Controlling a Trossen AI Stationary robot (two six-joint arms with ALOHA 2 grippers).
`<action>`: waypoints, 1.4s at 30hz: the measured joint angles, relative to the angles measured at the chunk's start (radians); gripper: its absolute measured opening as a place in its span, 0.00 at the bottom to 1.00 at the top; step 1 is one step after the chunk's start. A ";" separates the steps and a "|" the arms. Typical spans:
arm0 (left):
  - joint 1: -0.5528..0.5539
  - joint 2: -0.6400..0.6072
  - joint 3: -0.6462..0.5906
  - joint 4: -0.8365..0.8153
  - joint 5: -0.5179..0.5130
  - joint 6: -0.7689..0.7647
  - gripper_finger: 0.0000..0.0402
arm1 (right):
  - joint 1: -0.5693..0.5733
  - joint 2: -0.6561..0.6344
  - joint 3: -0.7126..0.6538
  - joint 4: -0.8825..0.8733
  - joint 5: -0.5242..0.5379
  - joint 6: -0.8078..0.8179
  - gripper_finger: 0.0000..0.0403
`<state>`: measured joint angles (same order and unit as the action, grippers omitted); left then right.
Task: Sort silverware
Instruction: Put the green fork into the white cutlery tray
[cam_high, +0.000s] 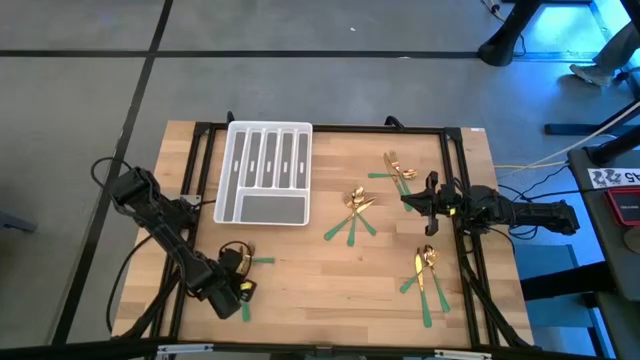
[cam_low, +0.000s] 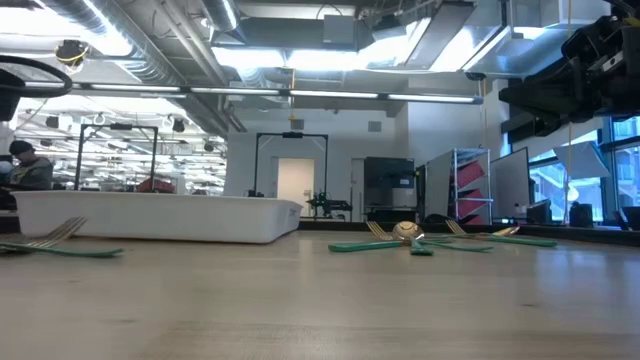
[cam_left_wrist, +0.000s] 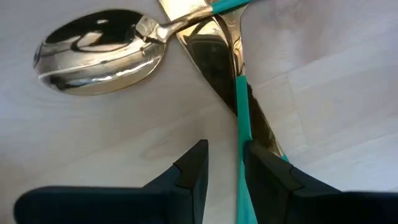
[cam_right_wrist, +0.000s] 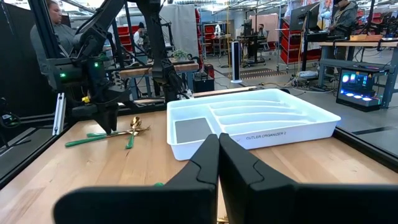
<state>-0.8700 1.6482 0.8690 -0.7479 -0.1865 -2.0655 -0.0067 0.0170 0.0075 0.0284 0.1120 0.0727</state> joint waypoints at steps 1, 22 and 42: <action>0.000 -0.005 -0.002 -0.001 0.000 -0.003 0.22 | 0.000 0.000 0.000 0.000 0.000 0.000 0.02; -0.001 0.014 -0.026 -0.040 -0.144 -0.002 0.18 | 0.000 0.000 0.000 0.000 0.000 0.012 0.02; 0.005 -0.134 0.051 -0.081 -0.078 0.082 0.01 | 0.000 0.000 0.000 0.000 0.000 0.012 0.02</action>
<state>-0.8654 1.5147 0.9198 -0.8294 -0.2640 -1.9830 -0.0067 0.0170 0.0077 0.0282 0.1123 0.0845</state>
